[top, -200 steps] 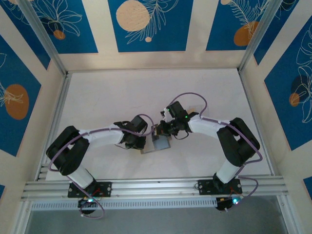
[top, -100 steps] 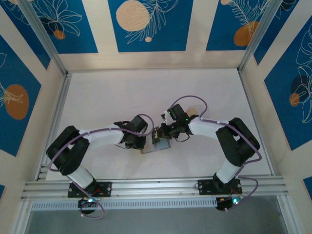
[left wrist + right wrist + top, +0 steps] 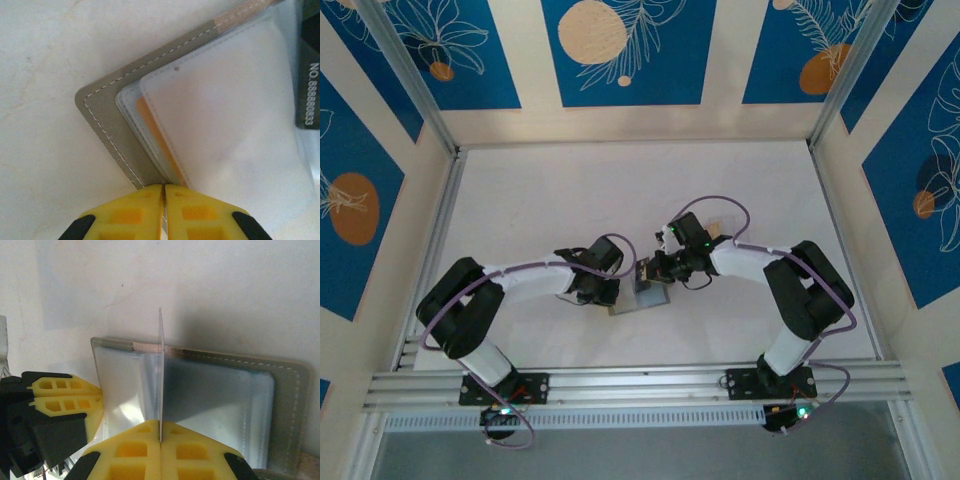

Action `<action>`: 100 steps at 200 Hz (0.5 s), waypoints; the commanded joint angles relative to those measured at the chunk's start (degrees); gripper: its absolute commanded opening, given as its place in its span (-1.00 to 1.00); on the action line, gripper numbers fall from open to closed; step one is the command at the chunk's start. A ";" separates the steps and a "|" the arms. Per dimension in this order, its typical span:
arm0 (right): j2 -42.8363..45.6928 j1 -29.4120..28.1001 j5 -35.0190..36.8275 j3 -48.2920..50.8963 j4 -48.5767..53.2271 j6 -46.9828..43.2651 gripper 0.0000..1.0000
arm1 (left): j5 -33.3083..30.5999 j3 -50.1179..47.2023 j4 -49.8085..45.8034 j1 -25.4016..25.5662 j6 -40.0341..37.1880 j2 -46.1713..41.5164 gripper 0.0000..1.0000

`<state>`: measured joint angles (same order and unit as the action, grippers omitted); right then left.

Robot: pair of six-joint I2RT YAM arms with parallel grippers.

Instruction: Put the credit cards into the card holder

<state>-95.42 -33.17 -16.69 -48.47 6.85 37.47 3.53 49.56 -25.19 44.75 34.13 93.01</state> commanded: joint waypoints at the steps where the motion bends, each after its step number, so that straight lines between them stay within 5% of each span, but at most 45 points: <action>1: 0.06 0.12 -0.23 -0.04 0.79 -1.35 -1.00 | -0.59 -1.22 -1.35 0.00 0.24 3.82 -0.80; 100: 3.82 0.20 -2.13 0.65 -0.71 0.00 -1.00 | -0.65 -1.48 -1.44 0.01 0.17 4.02 -0.80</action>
<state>-94.83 -33.08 -17.43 -48.40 6.46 37.52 3.55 49.87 -25.61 44.75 34.15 93.19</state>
